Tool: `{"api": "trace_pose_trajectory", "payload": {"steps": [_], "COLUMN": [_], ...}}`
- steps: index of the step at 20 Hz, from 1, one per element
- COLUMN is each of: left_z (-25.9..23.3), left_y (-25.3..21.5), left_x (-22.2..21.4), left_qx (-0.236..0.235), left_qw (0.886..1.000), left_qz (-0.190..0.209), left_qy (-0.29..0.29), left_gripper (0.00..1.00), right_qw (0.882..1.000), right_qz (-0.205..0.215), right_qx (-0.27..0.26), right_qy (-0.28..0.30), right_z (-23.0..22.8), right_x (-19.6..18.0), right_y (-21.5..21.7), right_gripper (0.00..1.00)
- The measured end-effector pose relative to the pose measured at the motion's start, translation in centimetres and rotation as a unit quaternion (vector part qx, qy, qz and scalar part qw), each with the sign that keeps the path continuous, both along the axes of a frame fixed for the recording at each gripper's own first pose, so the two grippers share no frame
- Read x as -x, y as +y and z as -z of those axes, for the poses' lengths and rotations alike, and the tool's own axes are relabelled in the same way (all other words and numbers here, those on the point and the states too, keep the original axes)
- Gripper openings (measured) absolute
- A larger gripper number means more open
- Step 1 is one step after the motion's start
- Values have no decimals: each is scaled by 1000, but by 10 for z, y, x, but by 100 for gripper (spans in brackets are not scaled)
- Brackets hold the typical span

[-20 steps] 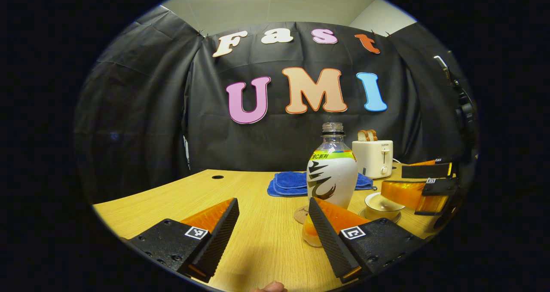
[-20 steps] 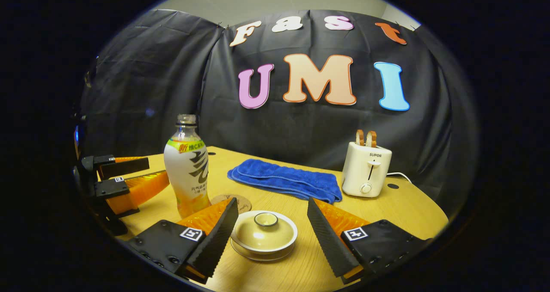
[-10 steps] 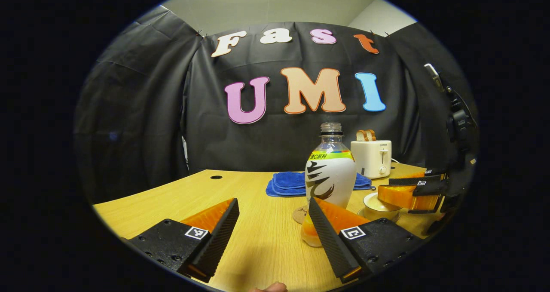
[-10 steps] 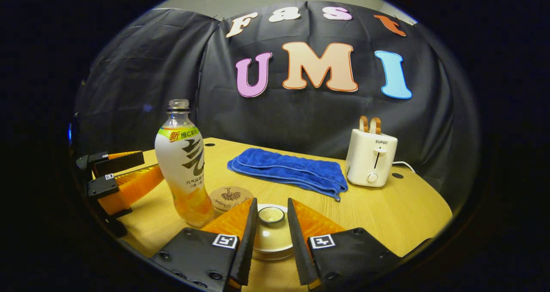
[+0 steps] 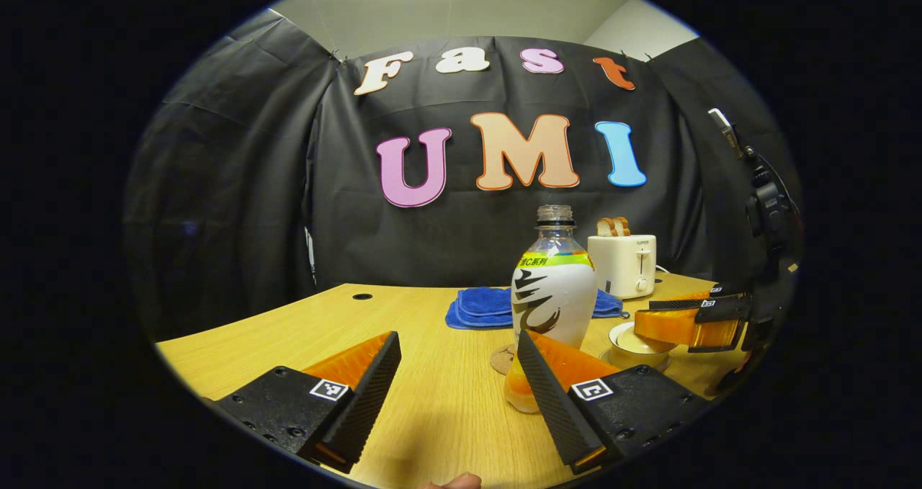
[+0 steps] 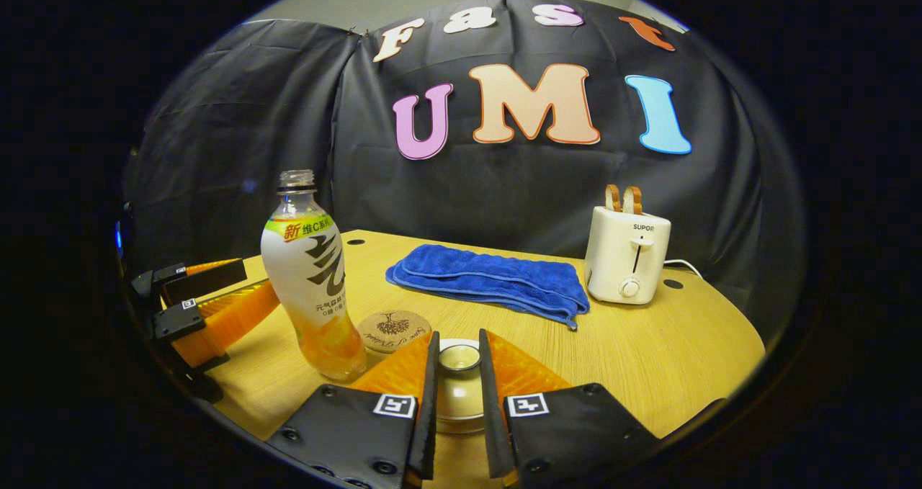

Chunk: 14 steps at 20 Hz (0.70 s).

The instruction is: Open the teacup lid with one hand, grasp the water bottle and pour water into the teacup with the other hand; after pouring, place the water bottle on the coaster and then close the teacup lid.

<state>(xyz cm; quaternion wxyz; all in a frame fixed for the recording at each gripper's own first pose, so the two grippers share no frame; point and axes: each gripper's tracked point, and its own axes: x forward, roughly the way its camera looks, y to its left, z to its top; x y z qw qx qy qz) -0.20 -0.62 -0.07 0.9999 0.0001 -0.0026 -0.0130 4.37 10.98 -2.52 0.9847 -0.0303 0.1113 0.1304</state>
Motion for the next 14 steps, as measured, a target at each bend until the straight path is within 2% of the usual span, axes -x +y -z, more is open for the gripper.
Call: {"api": "trace_pose_trajectory", "payload": {"steps": [7,14], "left_z": [-1,1], "left_y": [-23,-48], "left_x": [8,4], "left_qx": [3,3], "left_qw": [998,994], "left_qz": [61,105], "left_qy": [-3,2], "left_gripper": [95,95], "right_qw": [997,995], "right_qz": [18,22], "right_qx": [-58,-73], "right_qy": [-38,-64], "right_z": [-42,-67], "right_x": [4,27], "right_y": [-19,-42], "right_gripper": [31,32]}}
